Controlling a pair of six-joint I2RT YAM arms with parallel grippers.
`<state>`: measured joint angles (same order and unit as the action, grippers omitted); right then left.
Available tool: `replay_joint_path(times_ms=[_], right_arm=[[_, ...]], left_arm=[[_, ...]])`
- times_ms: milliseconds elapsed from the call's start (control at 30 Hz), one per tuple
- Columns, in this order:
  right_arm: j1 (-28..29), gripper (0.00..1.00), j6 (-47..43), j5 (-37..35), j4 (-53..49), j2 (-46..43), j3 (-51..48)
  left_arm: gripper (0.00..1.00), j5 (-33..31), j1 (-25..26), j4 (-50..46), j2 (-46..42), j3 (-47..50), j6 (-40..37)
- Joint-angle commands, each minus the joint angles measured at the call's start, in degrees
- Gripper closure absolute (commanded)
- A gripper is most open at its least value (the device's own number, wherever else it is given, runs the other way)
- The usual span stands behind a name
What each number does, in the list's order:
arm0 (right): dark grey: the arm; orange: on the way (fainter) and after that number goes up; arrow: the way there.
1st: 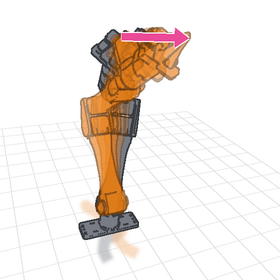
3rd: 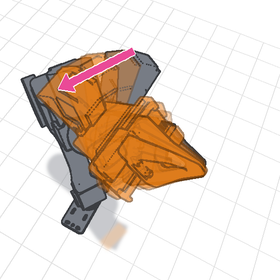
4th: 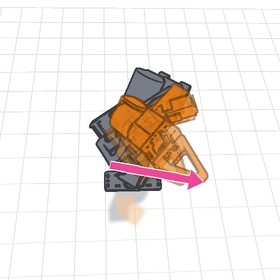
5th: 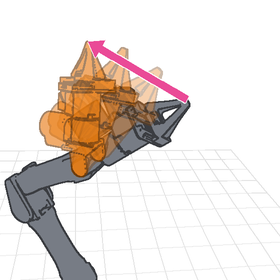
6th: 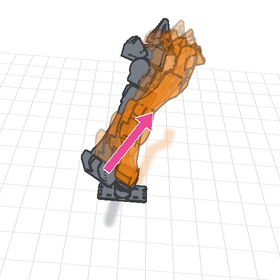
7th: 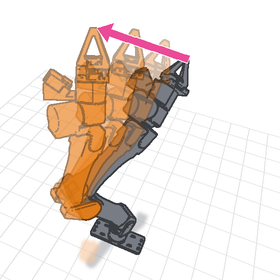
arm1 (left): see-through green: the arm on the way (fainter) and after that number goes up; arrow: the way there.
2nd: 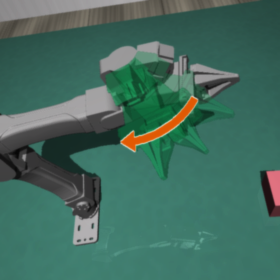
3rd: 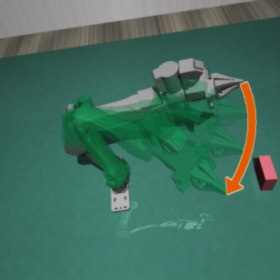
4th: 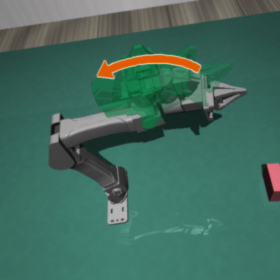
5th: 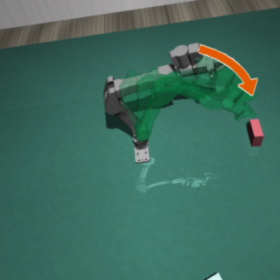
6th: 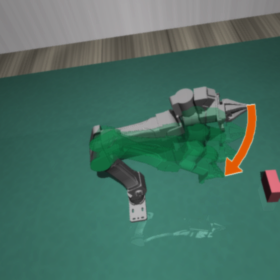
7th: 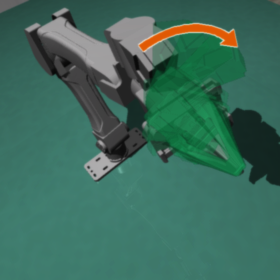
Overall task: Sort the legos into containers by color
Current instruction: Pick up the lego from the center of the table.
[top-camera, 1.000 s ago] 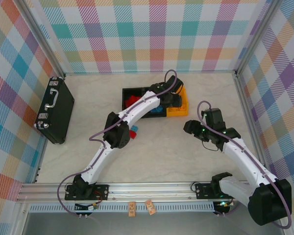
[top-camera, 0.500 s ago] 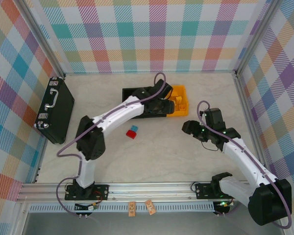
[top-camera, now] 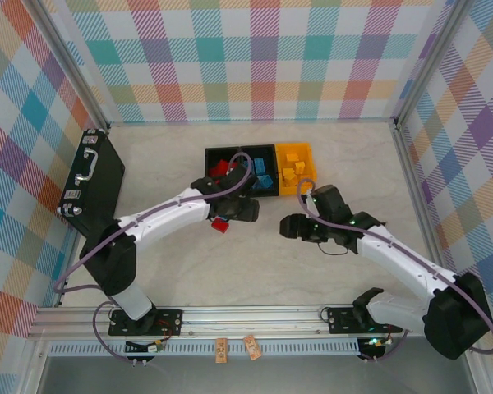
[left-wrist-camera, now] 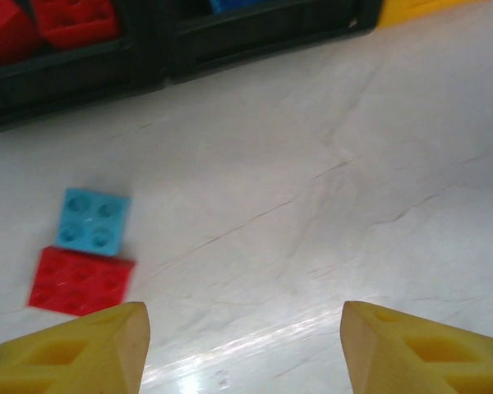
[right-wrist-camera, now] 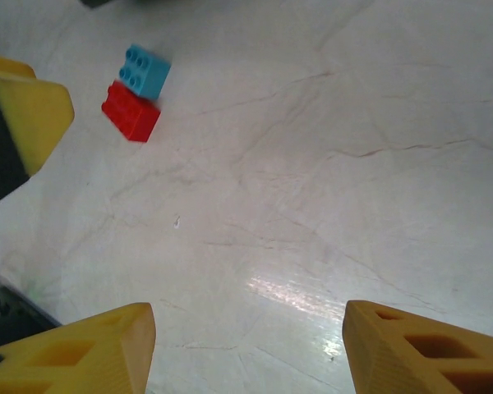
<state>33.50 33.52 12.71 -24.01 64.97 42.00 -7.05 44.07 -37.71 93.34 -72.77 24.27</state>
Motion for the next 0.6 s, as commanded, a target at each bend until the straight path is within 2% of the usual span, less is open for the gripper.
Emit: replay_joint_path(times_ms=[0, 133, 267, 567], right_arm=[[1.8, 0.38, -1.8, 0.4, 2.7, 1.7, 2.7], [2.8, 0.37, -2.4, 1.0, 4.1, 3.0, 2.9], [3.9, 0.35, -2.9, 1.0, 4.7, 3.2, 2.8], [4.2, 0.35, -3.0, 0.7, 4.8, 2.7, 1.5]], left_arm=[[0.33, -2.5, -1.9, -0.9, -3.7, 3.3, -2.3], [0.28, -1.4, -4.2, -1.0, -3.6, 6.6, -3.8], [0.21, -2.9, -5.2, -0.6, -2.6, 8.5, -6.1], [0.20, 0.5, -9.0, 3.0, 3.4, 9.8, -7.3]])
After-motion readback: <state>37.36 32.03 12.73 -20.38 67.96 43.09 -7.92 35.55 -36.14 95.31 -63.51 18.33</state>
